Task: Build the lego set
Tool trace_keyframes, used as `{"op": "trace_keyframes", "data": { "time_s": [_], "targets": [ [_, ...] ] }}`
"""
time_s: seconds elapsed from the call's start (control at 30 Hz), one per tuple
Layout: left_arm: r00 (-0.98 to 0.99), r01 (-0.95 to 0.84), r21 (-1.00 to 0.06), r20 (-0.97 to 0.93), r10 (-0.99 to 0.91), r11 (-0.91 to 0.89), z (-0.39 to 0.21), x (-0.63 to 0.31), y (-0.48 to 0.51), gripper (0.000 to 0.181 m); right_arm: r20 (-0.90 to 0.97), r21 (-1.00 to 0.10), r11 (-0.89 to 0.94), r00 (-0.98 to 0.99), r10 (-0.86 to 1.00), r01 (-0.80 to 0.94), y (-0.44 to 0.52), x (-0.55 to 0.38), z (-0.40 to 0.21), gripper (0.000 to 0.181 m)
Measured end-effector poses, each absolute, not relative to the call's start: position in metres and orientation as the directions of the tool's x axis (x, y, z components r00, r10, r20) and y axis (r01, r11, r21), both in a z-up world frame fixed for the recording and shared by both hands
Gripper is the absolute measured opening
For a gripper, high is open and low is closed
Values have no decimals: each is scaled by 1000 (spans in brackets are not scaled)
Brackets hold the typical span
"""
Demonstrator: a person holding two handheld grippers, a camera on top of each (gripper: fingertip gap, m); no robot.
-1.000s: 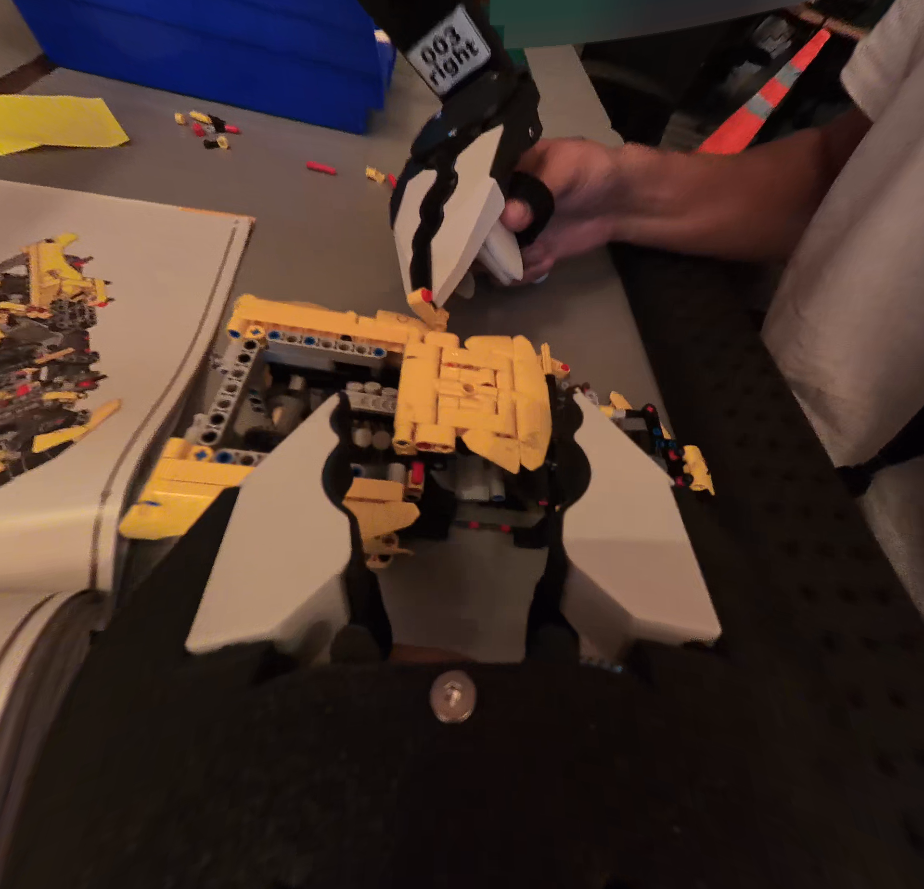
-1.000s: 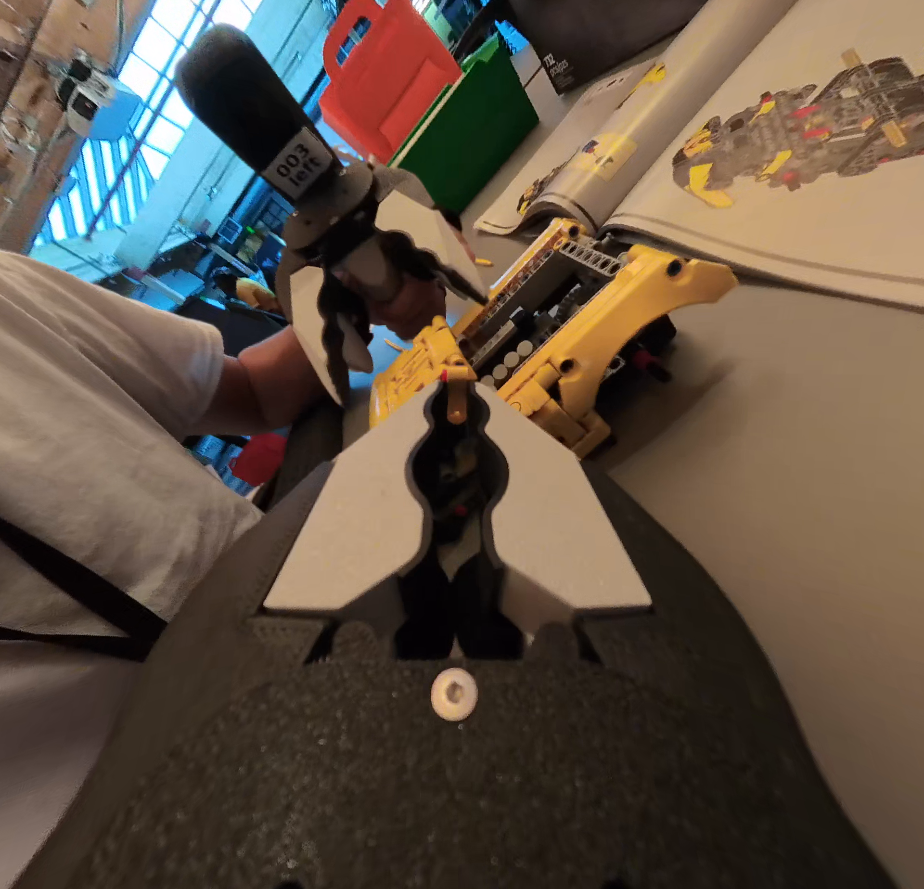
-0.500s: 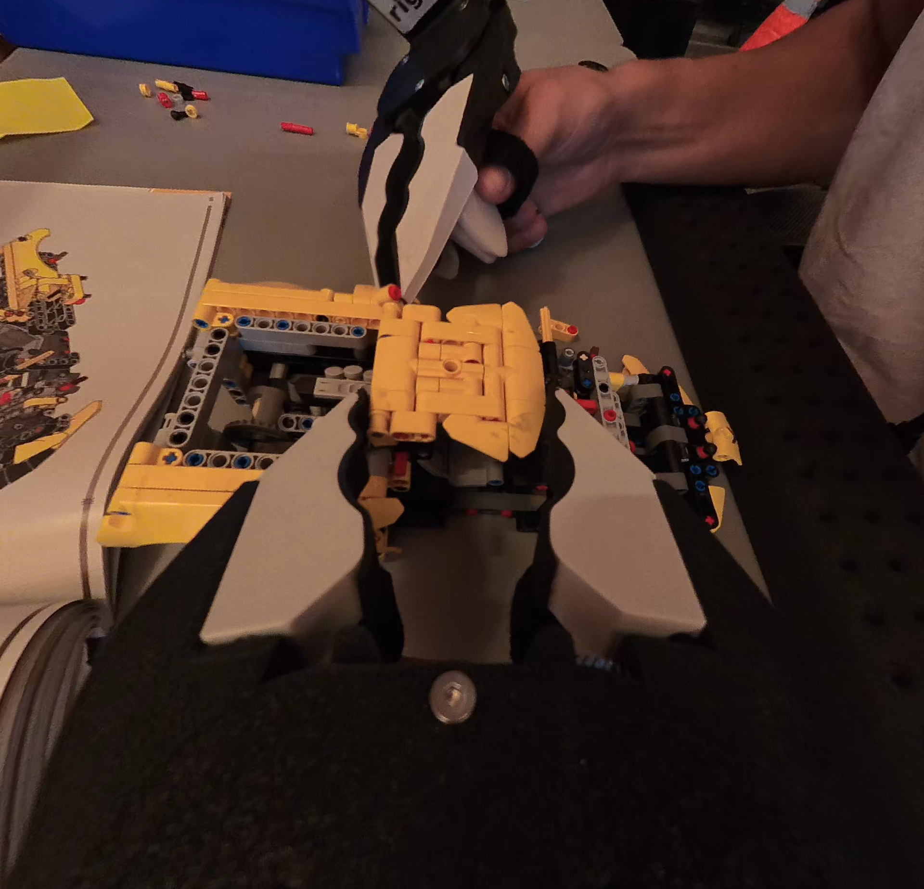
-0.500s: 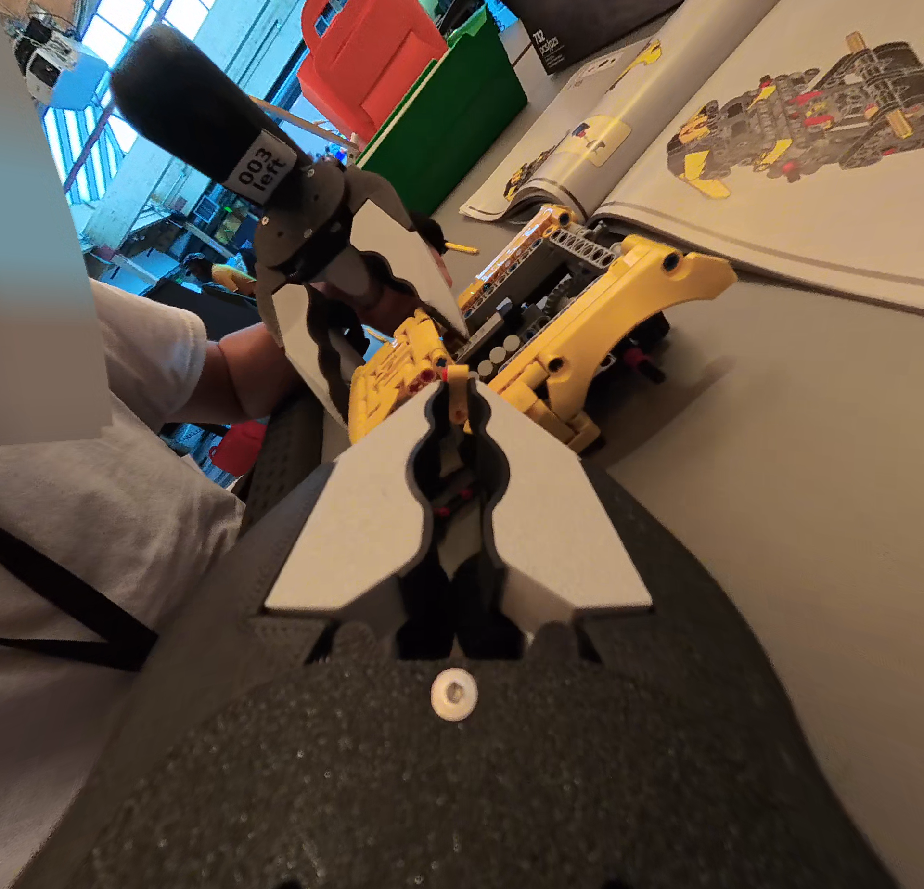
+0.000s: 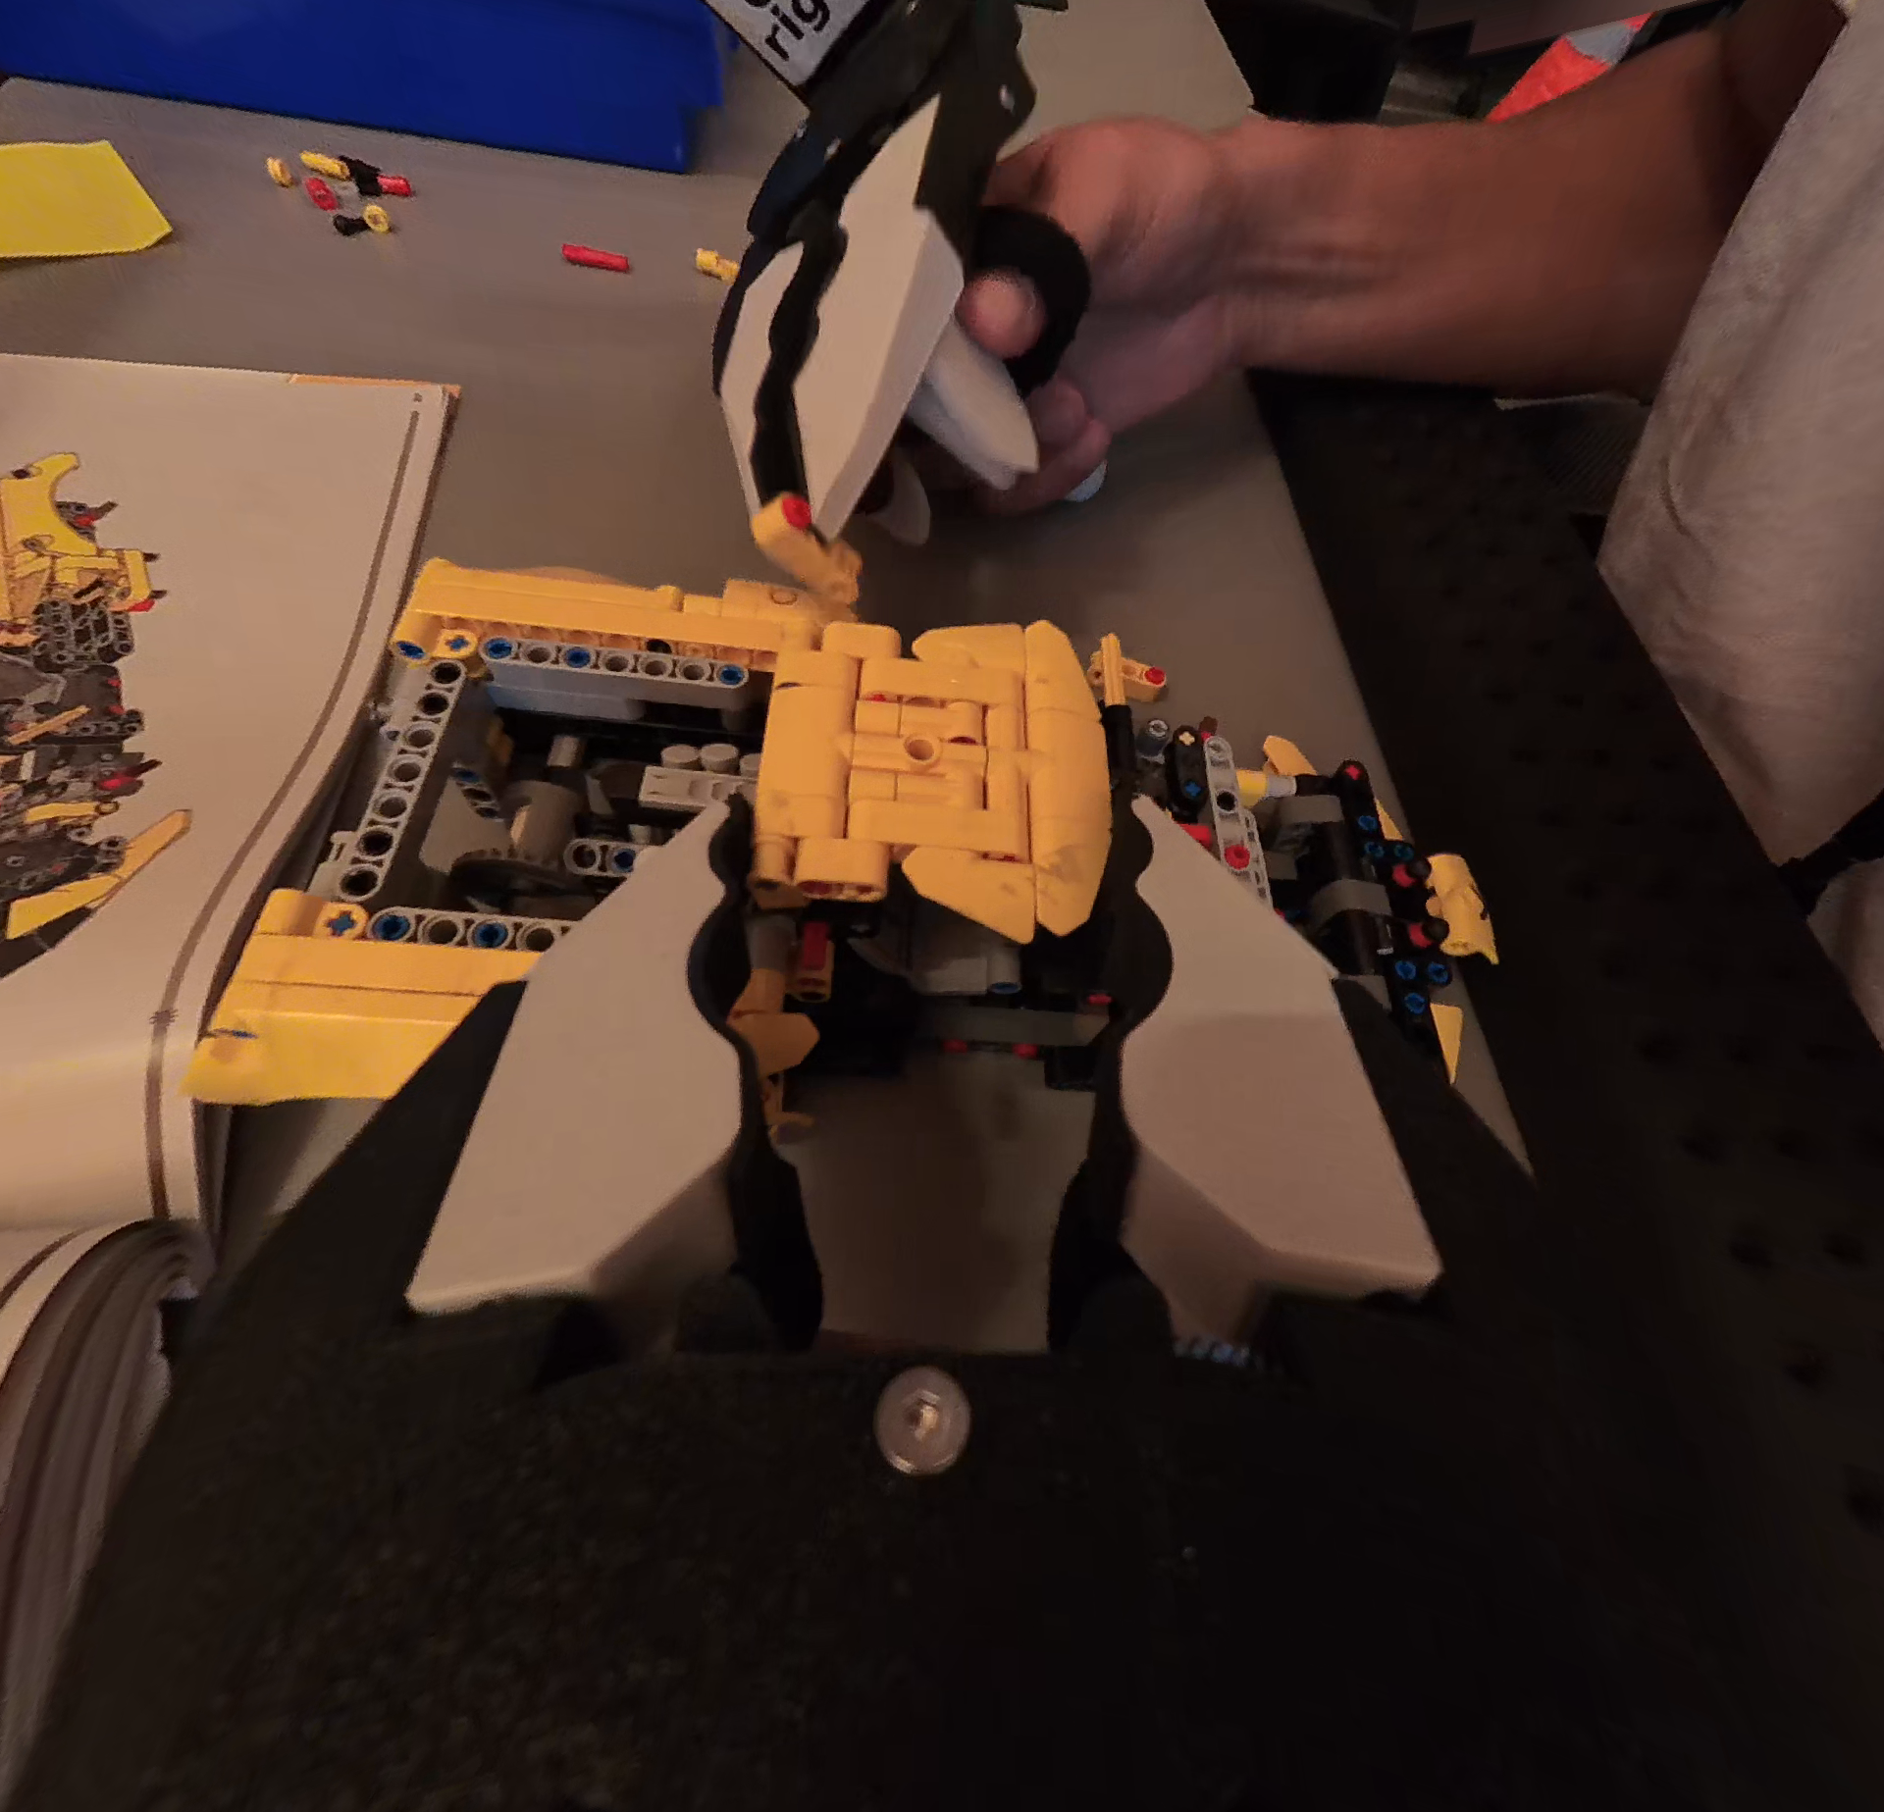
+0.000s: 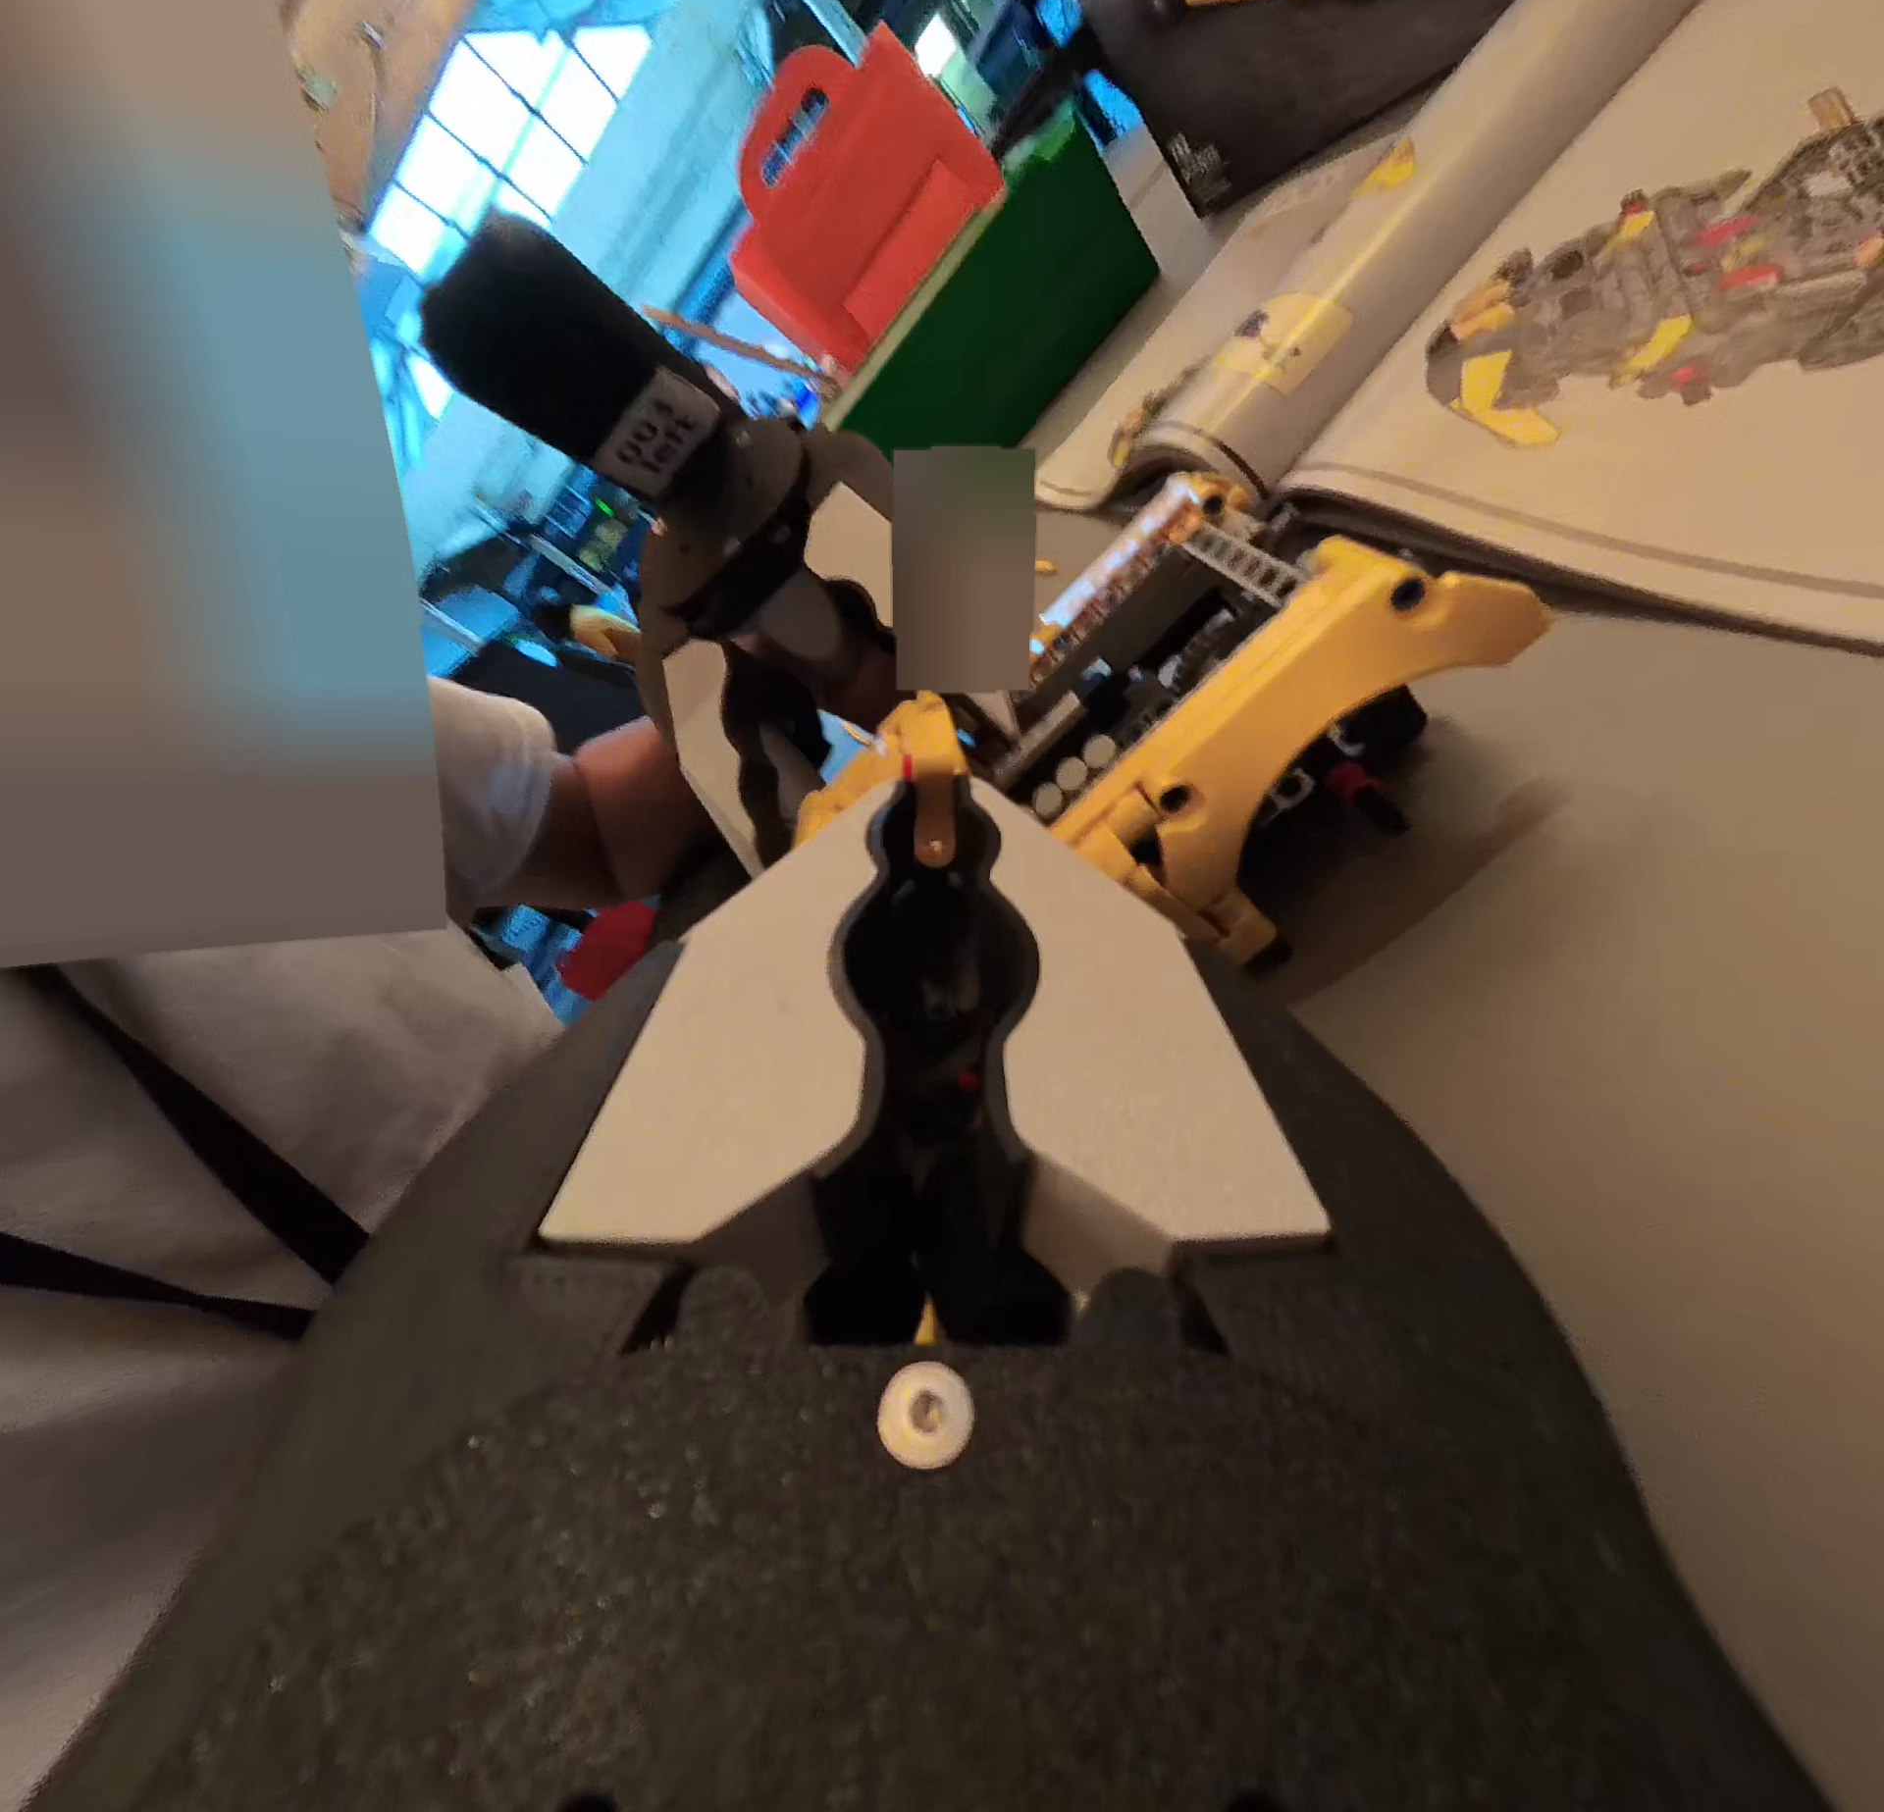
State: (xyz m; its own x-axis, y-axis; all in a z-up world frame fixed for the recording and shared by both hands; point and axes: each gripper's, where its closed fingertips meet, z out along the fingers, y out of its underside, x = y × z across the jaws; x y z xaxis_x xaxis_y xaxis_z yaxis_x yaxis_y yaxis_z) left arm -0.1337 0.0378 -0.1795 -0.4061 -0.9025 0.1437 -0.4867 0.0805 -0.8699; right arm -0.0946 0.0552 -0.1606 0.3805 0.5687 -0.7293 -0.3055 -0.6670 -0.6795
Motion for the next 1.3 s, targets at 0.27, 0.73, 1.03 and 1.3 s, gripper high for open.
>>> {"op": "trace_keyframes", "data": {
  "time_s": [0.27,0.73,1.03,1.3],
  "targets": [
    [-266,-347,-938,96,-959,2,-137,-107,38,44,-801,-555,-664,108,589,-501,59,-117,-113,6],
    [-374,-382,-920,238,-896,-86,-131,-116,25,8,-660,-748,-586,256,706,-313,41,-128,-120,7],
    [-400,-486,-866,102,-911,116,-154,-125,18,6,-458,-853,-518,393,797,56,29,-135,-143,20],
    [-416,-508,-843,59,-907,178,-159,-128,14,7,-342,-854,-461,409,846,240,26,-142,-147,9]
  ]
}}
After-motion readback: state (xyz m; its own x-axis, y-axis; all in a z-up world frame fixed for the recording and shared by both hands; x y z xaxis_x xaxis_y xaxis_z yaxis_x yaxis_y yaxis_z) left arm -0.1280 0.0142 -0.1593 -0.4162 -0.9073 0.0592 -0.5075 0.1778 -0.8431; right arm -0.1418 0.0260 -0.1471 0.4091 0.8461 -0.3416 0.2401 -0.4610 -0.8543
